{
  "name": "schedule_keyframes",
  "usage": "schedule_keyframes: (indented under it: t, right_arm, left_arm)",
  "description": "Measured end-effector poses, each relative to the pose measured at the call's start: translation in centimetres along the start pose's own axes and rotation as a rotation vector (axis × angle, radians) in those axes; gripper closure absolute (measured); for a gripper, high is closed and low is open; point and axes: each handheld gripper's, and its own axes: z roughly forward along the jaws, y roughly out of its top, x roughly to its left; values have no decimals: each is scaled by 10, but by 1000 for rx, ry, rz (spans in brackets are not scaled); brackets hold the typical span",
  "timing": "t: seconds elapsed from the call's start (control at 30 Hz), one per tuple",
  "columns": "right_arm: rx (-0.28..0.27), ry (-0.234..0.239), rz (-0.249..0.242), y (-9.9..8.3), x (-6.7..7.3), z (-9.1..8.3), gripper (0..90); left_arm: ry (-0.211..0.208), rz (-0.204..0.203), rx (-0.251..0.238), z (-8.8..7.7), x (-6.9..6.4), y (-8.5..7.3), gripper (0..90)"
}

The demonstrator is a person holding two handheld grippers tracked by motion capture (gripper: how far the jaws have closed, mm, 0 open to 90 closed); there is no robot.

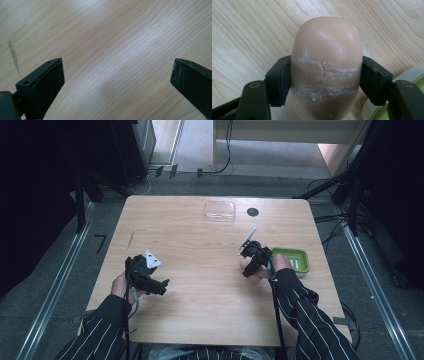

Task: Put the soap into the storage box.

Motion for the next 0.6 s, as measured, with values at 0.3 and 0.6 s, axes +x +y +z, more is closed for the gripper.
schedule_keyframes:
  t: [0.3,0.6]
  right_arm:
    - [-3,-10,-2,-5,-1,-7,329]
    - [-7,-16,5,-12,-6,-13,330]
  left_arm:
    - [0,0,0,0,0,0,0]
    - [-1,-1,1,0,0,0,0]
